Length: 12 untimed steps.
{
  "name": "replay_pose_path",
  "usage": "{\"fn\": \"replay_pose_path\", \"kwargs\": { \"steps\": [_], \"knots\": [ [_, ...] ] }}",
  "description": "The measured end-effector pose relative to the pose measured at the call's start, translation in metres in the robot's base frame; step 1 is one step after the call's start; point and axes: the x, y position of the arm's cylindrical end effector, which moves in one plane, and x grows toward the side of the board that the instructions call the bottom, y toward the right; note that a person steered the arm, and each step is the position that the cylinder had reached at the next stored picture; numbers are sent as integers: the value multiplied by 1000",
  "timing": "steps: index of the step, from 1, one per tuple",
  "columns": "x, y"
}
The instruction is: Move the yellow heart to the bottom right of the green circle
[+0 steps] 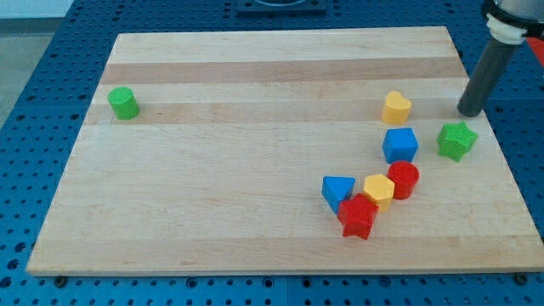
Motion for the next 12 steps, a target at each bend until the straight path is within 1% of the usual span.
{"fn": "replay_pose_path", "kwargs": {
  "steps": [1, 6, 7, 10, 11, 12],
  "knots": [
    [-6, -16],
    [-6, -128],
    [-6, -155],
    [-6, -261],
    [-14, -211],
    [-16, -150]
  ]
}}
